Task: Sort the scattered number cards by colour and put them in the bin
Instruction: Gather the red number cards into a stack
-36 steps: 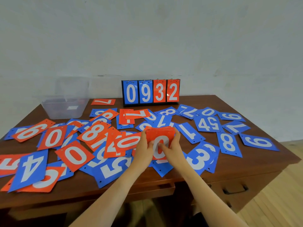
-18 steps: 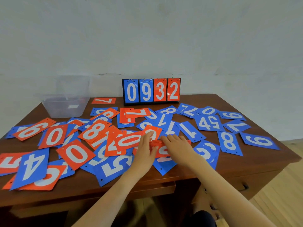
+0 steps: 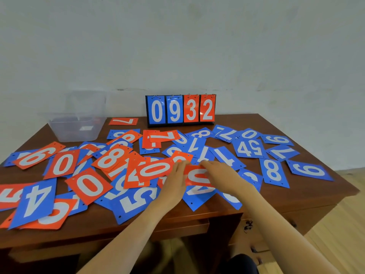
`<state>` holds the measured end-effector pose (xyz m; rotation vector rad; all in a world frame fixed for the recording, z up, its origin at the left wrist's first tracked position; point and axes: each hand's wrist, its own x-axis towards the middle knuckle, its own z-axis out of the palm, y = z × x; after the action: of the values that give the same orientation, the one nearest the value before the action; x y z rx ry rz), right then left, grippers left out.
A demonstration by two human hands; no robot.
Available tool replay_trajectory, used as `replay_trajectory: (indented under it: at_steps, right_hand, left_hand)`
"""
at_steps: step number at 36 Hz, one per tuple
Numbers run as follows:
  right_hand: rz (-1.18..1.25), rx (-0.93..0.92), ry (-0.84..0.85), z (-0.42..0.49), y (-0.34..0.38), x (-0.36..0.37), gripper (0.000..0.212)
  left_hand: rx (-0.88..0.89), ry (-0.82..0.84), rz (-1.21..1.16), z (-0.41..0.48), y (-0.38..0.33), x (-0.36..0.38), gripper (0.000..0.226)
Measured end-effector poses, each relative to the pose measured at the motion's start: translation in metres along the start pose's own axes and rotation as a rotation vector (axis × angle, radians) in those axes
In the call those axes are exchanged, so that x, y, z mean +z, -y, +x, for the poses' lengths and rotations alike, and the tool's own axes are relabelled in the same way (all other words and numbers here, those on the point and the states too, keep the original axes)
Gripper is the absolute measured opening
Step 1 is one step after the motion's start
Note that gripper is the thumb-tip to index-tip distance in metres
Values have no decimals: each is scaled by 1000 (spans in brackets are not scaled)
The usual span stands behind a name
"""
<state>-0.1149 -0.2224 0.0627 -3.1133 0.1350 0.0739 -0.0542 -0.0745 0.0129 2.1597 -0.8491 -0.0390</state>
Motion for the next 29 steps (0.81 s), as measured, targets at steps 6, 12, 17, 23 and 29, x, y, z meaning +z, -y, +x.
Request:
replay_trajectory:
  at_steps: [6,12,17,23,29]
  right_hand:
    - [421,145,-19,7,-12,-15,39]
    - [1150,498,-81,19,-21,6,45]
    - [1515,654,-87,27,-21,28,41]
    - [1673,712,-106,36,-20,37,45]
    - [1654,693,-127,37,-14,44,45]
  left_hand:
    - [-43,-87,-305,35,-8,-21,63]
    - [-264,103,261,65,34,-33,53]
    - [-408,304,542,72,64,-47,77]
    - [-463,403,560,78,71,-57,90]
    - [-456,296,666,79,69,-60,74]
